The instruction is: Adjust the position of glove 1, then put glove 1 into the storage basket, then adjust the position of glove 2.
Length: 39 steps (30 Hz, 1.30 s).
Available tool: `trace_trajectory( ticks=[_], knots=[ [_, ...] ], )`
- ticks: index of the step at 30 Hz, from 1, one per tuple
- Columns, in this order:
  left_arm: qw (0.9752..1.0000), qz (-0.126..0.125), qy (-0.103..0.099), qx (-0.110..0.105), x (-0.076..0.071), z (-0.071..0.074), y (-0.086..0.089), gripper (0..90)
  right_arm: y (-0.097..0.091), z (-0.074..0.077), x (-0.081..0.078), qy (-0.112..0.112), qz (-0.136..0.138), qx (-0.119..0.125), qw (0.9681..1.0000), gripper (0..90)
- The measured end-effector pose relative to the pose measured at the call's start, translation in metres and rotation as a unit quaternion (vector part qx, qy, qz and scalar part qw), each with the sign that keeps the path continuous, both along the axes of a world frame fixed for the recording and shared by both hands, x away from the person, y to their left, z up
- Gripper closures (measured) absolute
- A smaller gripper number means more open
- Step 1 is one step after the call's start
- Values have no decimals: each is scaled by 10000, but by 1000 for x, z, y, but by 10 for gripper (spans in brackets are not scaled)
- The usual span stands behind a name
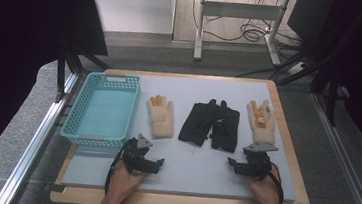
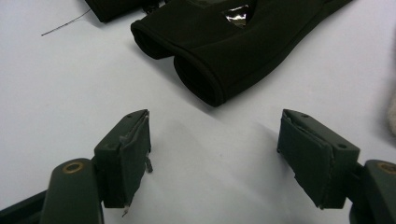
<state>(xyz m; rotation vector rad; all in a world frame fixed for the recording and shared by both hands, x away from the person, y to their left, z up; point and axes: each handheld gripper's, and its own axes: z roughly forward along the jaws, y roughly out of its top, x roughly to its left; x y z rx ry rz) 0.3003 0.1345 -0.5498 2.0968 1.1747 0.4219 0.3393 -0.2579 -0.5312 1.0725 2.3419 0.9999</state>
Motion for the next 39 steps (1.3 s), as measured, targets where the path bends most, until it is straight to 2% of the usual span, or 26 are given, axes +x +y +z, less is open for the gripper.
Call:
trace_trajectory(
  ticks=[17, 27, 35, 39],
  knots=[
    [10000, 6, -14, -11, 0, 0, 0, 39, 0, 0, 0, -4, -1, 4, 10000, 249],
    [10000, 9, -16, -15, -1, 0, 0, 40, 1, 0, 0, 29, 62, -34, 10000, 217],
    [10000, 8, -17, -12, -1, 0, 0, 41, 1, 1, -1, 25, 14, 25, 10000, 245],
    [10000, 10, -16, -16, 0, 0, 0, 40, 0, 3, 1, 110, 40, 91, 9999, 267]
  ],
)
